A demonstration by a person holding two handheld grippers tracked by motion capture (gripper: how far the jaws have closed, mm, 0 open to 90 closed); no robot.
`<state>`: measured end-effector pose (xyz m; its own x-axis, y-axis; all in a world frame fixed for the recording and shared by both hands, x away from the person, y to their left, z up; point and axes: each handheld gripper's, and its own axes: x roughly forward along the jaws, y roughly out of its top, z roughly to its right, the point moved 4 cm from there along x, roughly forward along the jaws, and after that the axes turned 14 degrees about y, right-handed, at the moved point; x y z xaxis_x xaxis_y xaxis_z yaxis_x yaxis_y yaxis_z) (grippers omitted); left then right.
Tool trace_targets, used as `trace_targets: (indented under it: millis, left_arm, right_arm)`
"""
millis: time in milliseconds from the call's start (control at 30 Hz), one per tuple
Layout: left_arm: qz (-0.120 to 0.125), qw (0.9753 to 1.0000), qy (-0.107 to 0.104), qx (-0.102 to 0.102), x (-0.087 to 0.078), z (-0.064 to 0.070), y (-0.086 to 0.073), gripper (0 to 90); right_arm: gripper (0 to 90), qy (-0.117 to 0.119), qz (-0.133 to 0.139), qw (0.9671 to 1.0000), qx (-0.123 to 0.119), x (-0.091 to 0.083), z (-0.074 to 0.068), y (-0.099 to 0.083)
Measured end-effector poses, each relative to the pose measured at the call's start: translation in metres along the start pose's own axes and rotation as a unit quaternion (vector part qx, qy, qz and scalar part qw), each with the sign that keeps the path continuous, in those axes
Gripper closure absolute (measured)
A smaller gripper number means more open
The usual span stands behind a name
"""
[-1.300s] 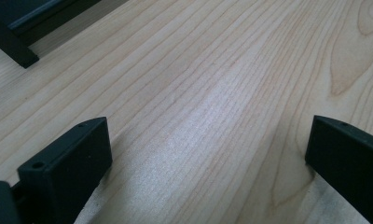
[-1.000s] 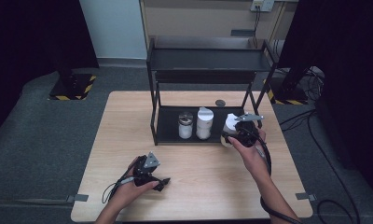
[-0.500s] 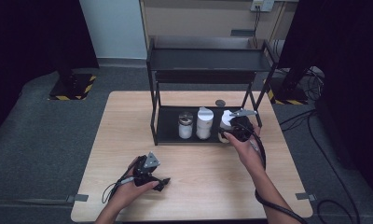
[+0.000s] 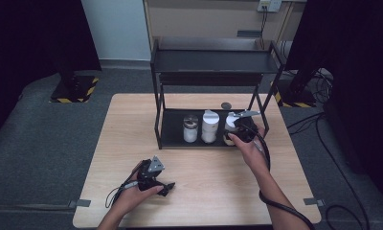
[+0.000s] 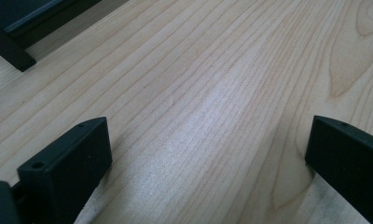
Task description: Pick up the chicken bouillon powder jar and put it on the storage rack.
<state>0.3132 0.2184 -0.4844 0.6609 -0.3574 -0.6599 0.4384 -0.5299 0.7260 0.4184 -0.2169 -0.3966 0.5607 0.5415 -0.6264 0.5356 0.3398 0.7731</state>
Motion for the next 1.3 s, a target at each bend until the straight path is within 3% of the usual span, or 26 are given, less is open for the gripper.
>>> trace_targets:
  millis: [1300]
  left_arm:
    - [0.0, 1.0, -0.001, 0.001, 0.0, 0.0, 0.0, 0.0]
  right_arm:
    - [31.4, 0.002, -0.011, 0.9998, 0.014, 0.012, 0.014, 0.007]
